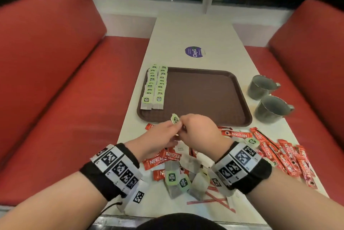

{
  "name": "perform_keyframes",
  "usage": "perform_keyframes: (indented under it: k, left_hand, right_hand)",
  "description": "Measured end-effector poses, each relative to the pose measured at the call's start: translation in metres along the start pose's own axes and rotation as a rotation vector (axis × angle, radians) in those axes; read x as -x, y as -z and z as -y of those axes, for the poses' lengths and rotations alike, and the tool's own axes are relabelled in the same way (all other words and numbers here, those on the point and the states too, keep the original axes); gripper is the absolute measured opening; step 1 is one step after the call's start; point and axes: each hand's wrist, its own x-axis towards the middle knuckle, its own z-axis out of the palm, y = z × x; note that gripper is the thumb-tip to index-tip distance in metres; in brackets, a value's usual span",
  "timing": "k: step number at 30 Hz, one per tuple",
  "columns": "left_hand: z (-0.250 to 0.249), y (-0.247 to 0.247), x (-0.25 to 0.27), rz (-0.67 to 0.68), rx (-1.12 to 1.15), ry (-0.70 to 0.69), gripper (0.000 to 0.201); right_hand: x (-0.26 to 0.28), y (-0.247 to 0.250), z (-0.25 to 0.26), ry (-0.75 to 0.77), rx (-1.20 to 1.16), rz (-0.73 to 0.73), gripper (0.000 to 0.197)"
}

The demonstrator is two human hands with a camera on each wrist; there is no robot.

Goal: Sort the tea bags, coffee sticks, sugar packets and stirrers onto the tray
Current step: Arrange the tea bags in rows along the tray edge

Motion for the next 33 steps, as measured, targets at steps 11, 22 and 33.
perform_keyframes:
  k: [11,22,33]
  left_hand:
    - [0.016,-0.002,-0.006,-0.249,0.305,0.026,0.015]
    - [0.029,0.01,0.009,-0.235,0.231,0.106,0.018]
    - [0.005,0.007,0.014,-0.12,0.355,0.059,0.022]
  right_hand:
    - [0.051,-0.026,-0.021,-0.059,-0.025,0.248,0.021]
    - [0.046,-0.039,-0.028,-0.223,-0.263,0.258,0.018]
    - [0.061,-0.017,-0.047,0.381,-0.223,-0.706,0.043]
